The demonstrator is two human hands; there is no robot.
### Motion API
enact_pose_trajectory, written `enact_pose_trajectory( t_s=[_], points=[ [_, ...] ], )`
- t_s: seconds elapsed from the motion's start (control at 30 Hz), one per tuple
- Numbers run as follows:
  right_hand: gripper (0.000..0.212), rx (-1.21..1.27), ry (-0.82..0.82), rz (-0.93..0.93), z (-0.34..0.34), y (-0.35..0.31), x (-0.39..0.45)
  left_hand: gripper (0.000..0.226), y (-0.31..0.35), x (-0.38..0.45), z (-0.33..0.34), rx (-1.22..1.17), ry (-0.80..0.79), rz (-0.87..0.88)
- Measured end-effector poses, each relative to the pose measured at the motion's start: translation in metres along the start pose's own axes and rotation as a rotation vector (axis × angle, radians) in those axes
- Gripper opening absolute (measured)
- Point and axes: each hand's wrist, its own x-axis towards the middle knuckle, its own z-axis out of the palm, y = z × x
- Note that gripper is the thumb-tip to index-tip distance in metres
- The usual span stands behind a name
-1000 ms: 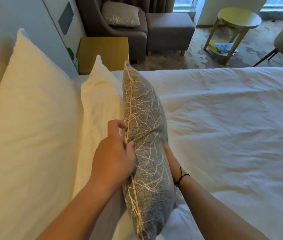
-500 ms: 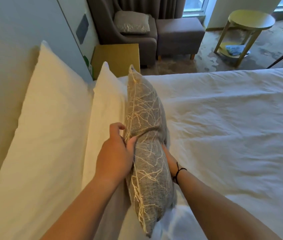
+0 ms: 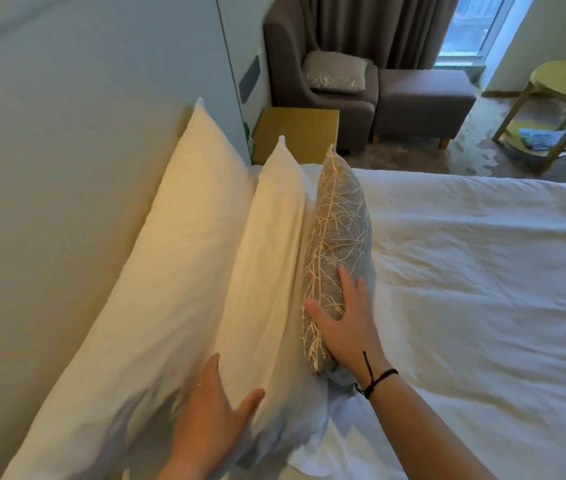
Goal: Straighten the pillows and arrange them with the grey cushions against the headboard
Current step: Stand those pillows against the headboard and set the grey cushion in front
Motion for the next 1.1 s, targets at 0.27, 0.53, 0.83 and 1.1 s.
enact_pose_trajectory(
  t_s=[0.27, 0.53, 0.83, 1.1],
  points=[
    [0.1, -0.205, -0.018, -0.068, 0.001, -0.006, -0.041, 0.042, -0.02, -0.041, 0.001, 0.24, -0.075, -0.032],
    [0.097, -0.221, -0.092, -0.055, 0.0, -0.007, -0.04, 0.027, -0.05, -0.064, -0.023, 0.276, 0.032, 0.026],
    [0.098, -0.126, -0.186, -0.061, -0.024, -0.005, -0.049, 0.034, -0.055, -0.091, -0.038, 0.27, 0.053, 0.063],
    [0.085, 0.055, -0.105, -0.025, -0.061, 0.005, -0.091, 0.046, -0.057, -0.093, -0.04, 0.071, 0.152, 0.114]
  ],
)
